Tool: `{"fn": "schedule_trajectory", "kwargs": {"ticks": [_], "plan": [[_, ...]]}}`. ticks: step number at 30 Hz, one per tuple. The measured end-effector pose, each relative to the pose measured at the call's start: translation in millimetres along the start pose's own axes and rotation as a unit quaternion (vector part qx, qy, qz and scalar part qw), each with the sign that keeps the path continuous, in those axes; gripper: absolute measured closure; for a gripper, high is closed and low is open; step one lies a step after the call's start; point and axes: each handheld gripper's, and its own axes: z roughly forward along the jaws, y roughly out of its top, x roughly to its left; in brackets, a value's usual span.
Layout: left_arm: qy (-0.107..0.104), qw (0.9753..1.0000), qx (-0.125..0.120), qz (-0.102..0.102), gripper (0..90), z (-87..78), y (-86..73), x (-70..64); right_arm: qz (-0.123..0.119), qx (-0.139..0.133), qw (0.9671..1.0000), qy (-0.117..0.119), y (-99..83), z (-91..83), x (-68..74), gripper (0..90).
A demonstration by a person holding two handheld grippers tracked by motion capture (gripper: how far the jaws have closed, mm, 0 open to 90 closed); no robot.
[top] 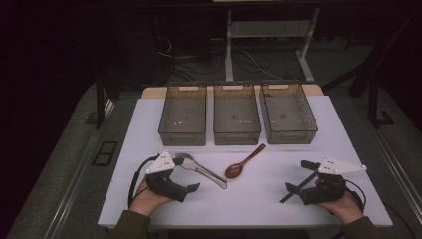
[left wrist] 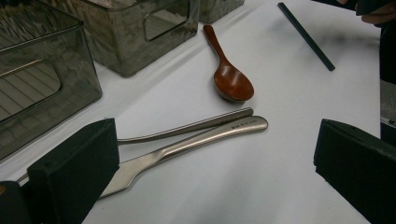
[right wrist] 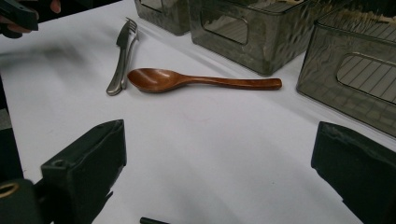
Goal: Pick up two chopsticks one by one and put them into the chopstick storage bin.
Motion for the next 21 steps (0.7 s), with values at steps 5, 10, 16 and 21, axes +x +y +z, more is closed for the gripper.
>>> {"fn": "schedule_trajectory", "kwargs": {"ticks": [5, 10, 16, 21], "plan": [[-0.002, 1.0, 0.001, -0.001, 0.0, 0.0, -0.2, -0.8, 0.005, 0.003, 1.0, 0.006, 0.7, -2.2, 0.2, 2.6], [-0.004, 1.0, 0.003, -0.002, 0.0, 0.7, -1.0, -1.7, -0.003, 0.018, 0.9998, 0.013, 2.4, -5.2, 0.4, 12.9], [-0.005, 0.9999, 0.003, -0.01, 0.1, 2.2, -1.9, -2.7, -0.006, 0.036, 0.9989, 0.03, 2.3, -10.3, 0.3, 29.9], [-0.007, 0.9999, 0.005, -0.007, 0.2, 3.4, -3.1, -3.4, -0.014, 0.063, 0.997, 0.042, -2.8, -14.2, -0.9, 45.2]]}}
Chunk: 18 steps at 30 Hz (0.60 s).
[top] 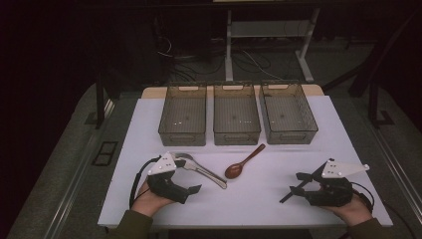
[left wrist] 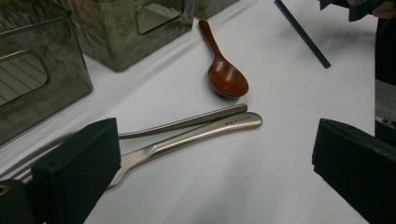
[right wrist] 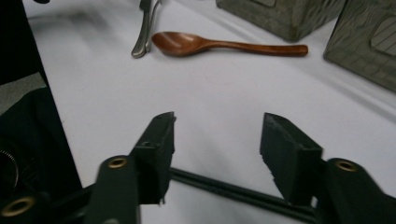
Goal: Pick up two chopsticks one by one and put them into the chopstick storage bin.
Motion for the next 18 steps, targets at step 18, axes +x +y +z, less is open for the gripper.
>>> {"fn": "schedule_trajectory", "kwargs": {"ticks": [18], "plan": [[0.001, 1.0, 0.004, -0.006, 1.0, 1.9, -3.5, 0.4, -0.011, 0.083, 0.9963, 0.023, -19.2, 9.8, 1.5, 88.5]]}}
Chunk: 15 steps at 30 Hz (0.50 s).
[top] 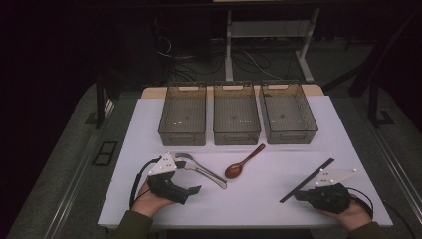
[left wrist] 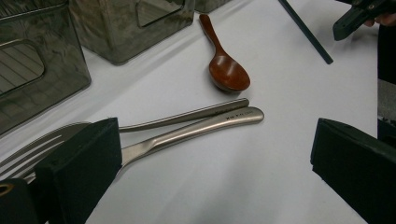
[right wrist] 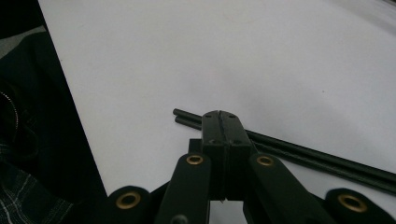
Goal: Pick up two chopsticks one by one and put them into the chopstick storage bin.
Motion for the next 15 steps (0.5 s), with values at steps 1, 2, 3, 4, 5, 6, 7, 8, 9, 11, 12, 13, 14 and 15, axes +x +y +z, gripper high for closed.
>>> {"fn": "schedule_trajectory", "kwargs": {"ticks": [1, 2, 3, 4, 5, 6, 7, 8, 9, 11, 12, 13, 14, 15], "plan": [[0.0, 1.0, 0.0, 0.0, 1.0, -0.2, 0.0, 0.1, 0.0, 0.0, 1.0, 0.0, 0.0, 0.0, 0.0, 88.5], [0.001, 1.0, 0.0, 0.0, 1.0, -0.5, -0.1, 0.5, -0.002, 0.002, 1.0, 0.002, 0.8, 2.9, 0.7, 88.6], [0.001, 1.0, 0.0, 0.0, 1.0, -0.5, -0.1, 0.5, -0.004, 0.003, 1.0, 0.003, 1.2, 3.9, 1.0, 88.6], [0.001, 1.0, 0.001, 0.0, 1.0, -0.4, -0.3, 0.7, -0.005, 0.004, 1.0, 0.004, 1.8, 5.4, 1.7, 88.6], [0.001, 1.0, 0.001, 0.001, 1.0, -0.3, -0.4, 0.8, -0.006, 0.006, 0.9999, 0.006, 2.3, 7.0, 2.1, 88.6], [0.001, 1.0, 0.002, 0.001, 1.0, -0.2, -0.5, 0.8, -0.006, 0.009, 0.9999, 0.007, 3.0, 9.1, 2.6, 88.6], [0.001, 1.0, 0.002, 0.001, 1.0, -0.2, -0.5, 0.8, -0.01, 0.012, 0.9998, 0.009, 3.6, 11.5, 3.3, 88.6], [0.001, 1.0, 0.002, 0.001, 1.0, 0.0, -0.5, 0.7, -0.013, 0.014, 0.9998, 0.011, 4.2, 13.9, 3.8, 88.6], [0.001, 1.0, 0.002, 0.0, 1.0, 0.1, -0.6, 0.6, -0.014, 0.018, 0.9997, 0.012, 4.6, 15.7, 4.8, 88.6], [0.001, 1.0, 0.002, 0.001, 1.0, -0.2, -0.6, 0.9, -0.016, 0.021, 0.9996, 0.014, 5.4, 18.6, 6.4, 88.6], [0.002, 1.0, 0.002, 0.001, 1.0, -0.3, -0.6, 1.0, -0.018, 0.023, 0.9995, 0.014, 5.6, 19.4, 6.6, 88.6], [0.002, 1.0, 0.002, 0.001, 1.0, -0.3, -0.6, 1.0, -0.018, 0.023, 0.9995, 0.014, 5.6, 19.4, 6.6, 88.6], [0.002, 1.0, 0.003, 0.001, 1.0, -0.5, -0.5, 1.0, -0.02, 0.025, 0.9994, 0.016, 6.0, 21.0, 7.5, 88.6], [0.002, 1.0, 0.002, 0.001, 1.0, -0.4, -0.6, 1.0, -0.02, 0.025, 0.9994, 0.016, 6.0, 21.0, 7.5, 88.6]]}}
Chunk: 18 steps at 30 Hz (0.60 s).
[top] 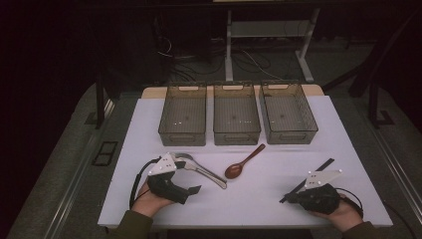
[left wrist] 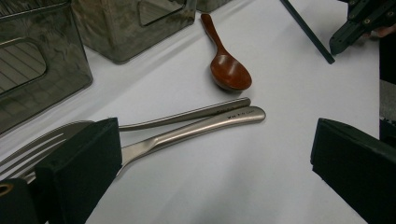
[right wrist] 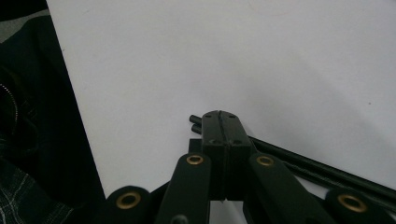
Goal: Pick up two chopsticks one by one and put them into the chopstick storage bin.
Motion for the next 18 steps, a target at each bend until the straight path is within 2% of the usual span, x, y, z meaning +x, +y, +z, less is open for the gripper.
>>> {"fn": "schedule_trajectory", "kwargs": {"ticks": [18], "plan": [[0.001, 1.0, -0.001, -0.004, 1.0, -0.3, 0.0, 0.0, -0.007, -0.001, 1.0, -0.007, 10.7, 11.3, -2.0, 88.6]]}}
